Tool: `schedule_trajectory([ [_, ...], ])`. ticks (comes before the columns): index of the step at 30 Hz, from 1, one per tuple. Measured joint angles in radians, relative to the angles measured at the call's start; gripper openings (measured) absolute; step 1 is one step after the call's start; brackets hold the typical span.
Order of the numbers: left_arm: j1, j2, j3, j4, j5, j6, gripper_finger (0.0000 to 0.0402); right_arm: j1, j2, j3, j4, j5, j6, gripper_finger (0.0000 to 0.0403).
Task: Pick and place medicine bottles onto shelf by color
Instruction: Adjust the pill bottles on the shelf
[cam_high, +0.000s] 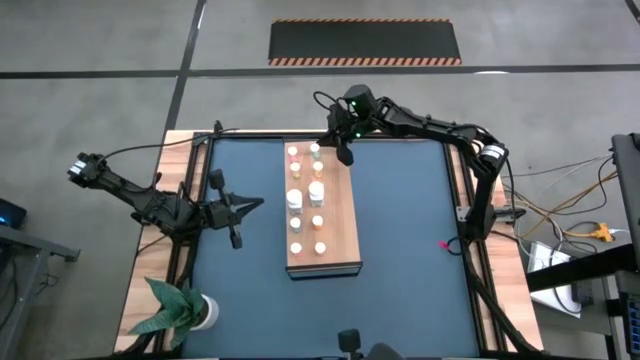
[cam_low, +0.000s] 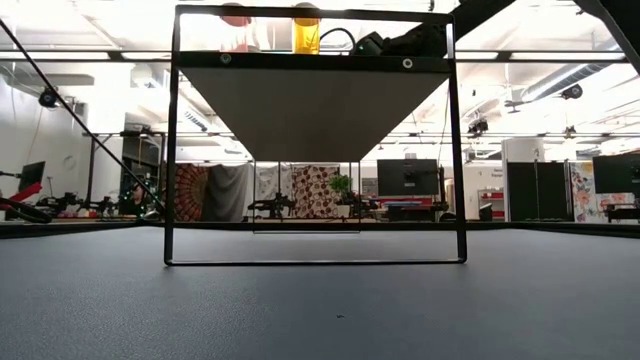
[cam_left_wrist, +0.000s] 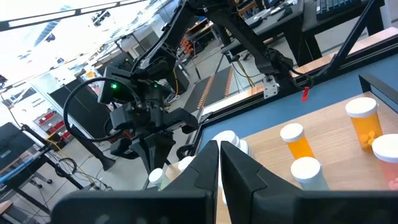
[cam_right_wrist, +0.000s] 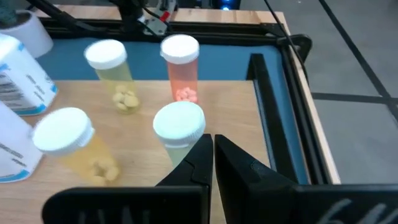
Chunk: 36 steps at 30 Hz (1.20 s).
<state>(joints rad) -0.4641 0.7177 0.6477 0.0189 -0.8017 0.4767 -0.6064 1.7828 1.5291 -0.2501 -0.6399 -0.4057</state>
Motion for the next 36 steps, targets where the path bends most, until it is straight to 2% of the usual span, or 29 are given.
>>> schedule_trajectory([
  [33,0.0,0.0,0.0,0.0,-0.023,-0.001,0.0,0.013,0.007,-0.002,-0.042,0.012,-0.058,0.0009],
  [36,0.0,0.0,0.0,0.0,-0.023,-0.002,0.0,0.013,0.005,0.007,-0.057,0.039,-0.064,0.0009],
])
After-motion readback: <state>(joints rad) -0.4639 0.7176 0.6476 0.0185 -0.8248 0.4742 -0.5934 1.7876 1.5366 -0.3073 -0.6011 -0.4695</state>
